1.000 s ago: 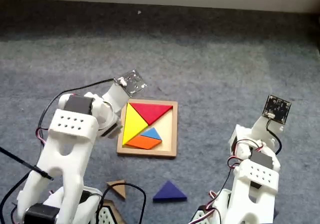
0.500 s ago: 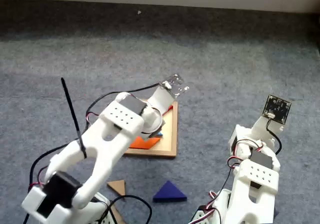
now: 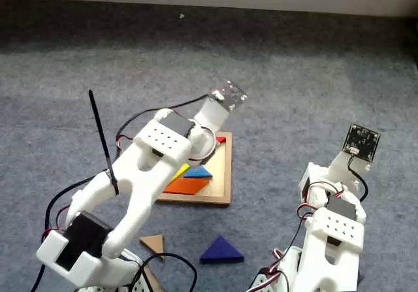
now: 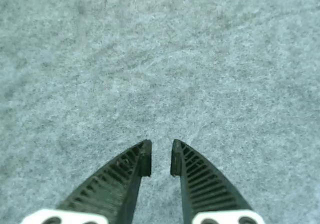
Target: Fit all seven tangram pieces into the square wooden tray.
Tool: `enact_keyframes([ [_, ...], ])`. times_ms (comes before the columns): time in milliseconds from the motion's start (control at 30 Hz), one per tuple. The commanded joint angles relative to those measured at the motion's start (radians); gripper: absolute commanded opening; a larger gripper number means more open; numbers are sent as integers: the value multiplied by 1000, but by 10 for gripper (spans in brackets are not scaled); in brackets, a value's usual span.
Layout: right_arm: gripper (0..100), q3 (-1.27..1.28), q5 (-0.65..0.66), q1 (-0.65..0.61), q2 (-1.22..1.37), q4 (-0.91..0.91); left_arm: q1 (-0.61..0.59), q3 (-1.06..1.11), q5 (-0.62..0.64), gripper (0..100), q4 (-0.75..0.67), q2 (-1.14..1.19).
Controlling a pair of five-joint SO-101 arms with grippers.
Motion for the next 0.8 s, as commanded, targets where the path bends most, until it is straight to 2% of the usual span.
enact_keyframes([
  [0, 80, -2, 14, -7, -16, -28, -111, -45, 63, 84, -20, -50],
  [100, 80, -2, 14, -7, -18, -28, -150, -45, 71, 84, -61, -13],
  [267, 80, -2, 14, -8, -19, -28, -145, -59, 64, 84, -126, 125],
  [400, 80, -2, 14, -8, -21, -28, -94, -87, -14, 83, -127, 208],
  [767, 80, -2, 14, -8, -21, -28, 36, -84, -58, 81, -127, 228],
])
